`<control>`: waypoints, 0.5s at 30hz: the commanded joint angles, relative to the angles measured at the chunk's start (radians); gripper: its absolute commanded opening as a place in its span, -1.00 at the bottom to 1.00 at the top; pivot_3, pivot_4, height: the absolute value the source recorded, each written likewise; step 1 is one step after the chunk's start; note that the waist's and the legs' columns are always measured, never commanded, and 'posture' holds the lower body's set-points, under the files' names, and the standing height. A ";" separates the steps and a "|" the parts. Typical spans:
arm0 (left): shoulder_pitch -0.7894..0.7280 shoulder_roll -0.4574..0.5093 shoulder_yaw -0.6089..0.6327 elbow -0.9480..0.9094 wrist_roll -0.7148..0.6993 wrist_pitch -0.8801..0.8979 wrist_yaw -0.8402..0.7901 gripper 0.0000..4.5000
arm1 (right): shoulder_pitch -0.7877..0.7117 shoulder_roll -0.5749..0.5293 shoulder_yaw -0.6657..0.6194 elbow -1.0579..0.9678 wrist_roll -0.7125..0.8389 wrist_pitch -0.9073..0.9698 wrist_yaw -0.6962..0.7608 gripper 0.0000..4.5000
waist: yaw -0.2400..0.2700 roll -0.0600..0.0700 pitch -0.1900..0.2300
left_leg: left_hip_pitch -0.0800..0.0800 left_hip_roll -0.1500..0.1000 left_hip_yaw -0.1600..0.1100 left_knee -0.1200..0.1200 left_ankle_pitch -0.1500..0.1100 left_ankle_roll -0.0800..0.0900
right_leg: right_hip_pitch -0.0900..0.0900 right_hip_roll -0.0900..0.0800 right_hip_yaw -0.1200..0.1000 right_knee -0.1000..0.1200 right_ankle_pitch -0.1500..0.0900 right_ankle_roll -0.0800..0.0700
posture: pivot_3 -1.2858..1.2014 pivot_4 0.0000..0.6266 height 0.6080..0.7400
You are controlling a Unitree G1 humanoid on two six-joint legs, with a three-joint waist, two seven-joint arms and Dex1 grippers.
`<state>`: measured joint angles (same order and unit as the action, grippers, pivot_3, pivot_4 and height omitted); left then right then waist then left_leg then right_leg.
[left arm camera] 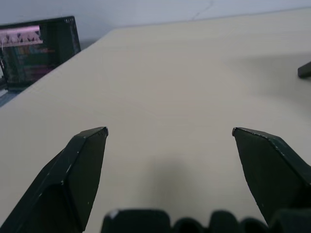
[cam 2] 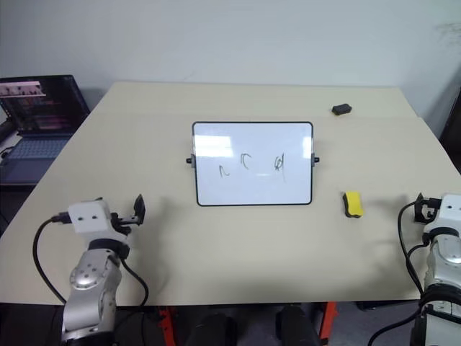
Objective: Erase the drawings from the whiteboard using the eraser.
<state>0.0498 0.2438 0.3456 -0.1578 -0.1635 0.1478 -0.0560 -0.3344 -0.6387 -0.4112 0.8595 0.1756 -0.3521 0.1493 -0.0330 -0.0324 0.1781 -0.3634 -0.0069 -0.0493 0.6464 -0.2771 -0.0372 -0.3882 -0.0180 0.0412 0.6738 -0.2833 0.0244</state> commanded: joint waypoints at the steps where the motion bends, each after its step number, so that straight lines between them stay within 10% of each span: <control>1: 0.022 0.026 0.062 -0.046 -0.060 -0.010 -0.037 1.00 | 0.019 0.004 -0.055 -0.077 0.030 0.000 -0.056 0.86 | 0.000 0.000 0.000 | 0.000 0.000 0.000 0.000 0.000 0.000 | 0.000 0.000 0.000 0.000 0.000 0.000 | 0.03 -0.52 1.00; 15: -0.262 0.296 -0.059 -0.096 -0.286 0.153 -0.459 1.00 | 0.271 0.149 -0.057 -0.824 0.221 0.358 -0.028 0.86 | 0.005 0.001 0.001 | -0.001 -0.001 -0.002 0.000 0.000 0.000 | 0.000 0.000 -0.002 0.000 0.000 0.000 | 0.03 -0.52 1.00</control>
<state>-0.1884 0.5208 0.3105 -0.1837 -0.3962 0.2659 -0.4515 -0.0751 -0.4793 -0.4490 0.1512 0.3532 -0.0369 0.1056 -0.0279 -0.0309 0.1786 -0.3647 -0.0075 -0.0511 0.6464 -0.2770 -0.0375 -0.3886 -0.0183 0.0400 0.6738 -0.2834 0.0244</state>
